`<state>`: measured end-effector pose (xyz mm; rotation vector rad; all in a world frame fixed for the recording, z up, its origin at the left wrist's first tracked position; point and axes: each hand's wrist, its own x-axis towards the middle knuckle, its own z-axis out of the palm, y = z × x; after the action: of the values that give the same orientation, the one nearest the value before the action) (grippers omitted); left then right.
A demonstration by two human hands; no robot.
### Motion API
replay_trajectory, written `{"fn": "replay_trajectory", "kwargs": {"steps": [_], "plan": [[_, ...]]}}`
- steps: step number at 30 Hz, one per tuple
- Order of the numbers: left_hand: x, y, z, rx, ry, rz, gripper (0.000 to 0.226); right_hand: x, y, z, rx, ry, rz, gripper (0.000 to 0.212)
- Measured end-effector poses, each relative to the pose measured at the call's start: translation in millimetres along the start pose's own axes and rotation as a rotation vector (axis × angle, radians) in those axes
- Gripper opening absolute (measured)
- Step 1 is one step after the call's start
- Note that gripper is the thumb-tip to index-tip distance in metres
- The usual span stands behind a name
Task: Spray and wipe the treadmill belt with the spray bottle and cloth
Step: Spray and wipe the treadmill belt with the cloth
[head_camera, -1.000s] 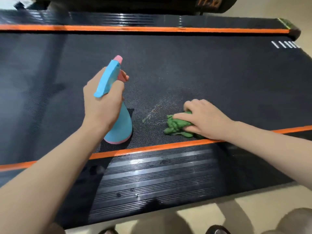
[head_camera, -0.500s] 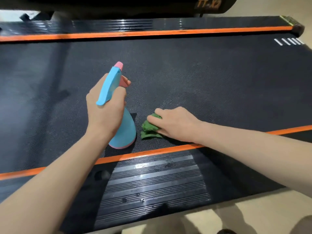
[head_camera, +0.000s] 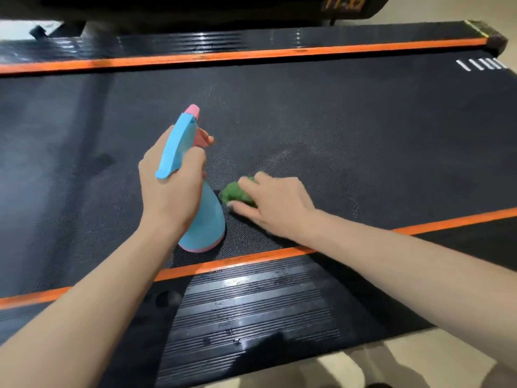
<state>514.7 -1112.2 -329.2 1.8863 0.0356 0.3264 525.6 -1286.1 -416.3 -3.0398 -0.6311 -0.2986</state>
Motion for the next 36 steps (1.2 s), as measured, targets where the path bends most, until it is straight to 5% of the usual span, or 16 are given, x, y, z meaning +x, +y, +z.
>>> {"fn": "replay_trajectory", "kwargs": {"steps": [3, 7, 9, 14, 17, 19, 24, 27, 31, 36], "plan": [[-3.8, -0.6, -1.9, 0.002, 0.008, 0.004, 0.036, 7.5, 37.3, 0.4, -0.109, -0.051, -0.153, 0.047], [-4.3, -0.3, -1.3, -0.004, -0.005, -0.002, 0.030, 16.3, 128.1, 1.2, -0.219, -0.020, 0.395, 0.038], [-2.5, 0.4, -0.9, -0.006, -0.014, 0.014, 0.030, 18.1, 121.9, 4.0, -0.192, -0.010, 0.479, 0.036], [-0.1, -1.1, -1.6, -0.018, -0.009, 0.016, 0.035, 4.9, 21.5, -3.5, -0.002, -0.081, 0.001, 0.037], [-4.5, -2.8, -1.3, 0.022, -0.005, 0.020, 0.038, -1.6, 17.2, -5.2, 0.024, -0.048, -0.246, 0.037], [-3.7, -1.9, 0.2, 0.029, 0.000, 0.013, 0.035, 1.3, 44.6, -2.3, -0.023, -0.048, -0.233, 0.036], [-4.8, -0.4, 0.9, -0.003, 0.009, 0.015, 0.034, -9.2, 100.2, -7.5, -0.060, -0.065, 0.336, 0.030], [-4.3, 0.7, 3.2, 0.020, 0.009, 0.006, 0.031, -37.2, 64.4, -20.5, 0.154, -0.206, 0.208, 0.021], [-6.5, -1.0, 2.8, 0.021, 0.013, 0.026, 0.030, -74.4, 17.3, -36.4, 0.258, -0.221, -0.088, 0.036], [-10.9, 1.5, -1.6, -0.024, 0.006, 0.026, 0.032, -82.7, 58.9, -47.7, 0.198, -0.321, -0.208, 0.044]]}}
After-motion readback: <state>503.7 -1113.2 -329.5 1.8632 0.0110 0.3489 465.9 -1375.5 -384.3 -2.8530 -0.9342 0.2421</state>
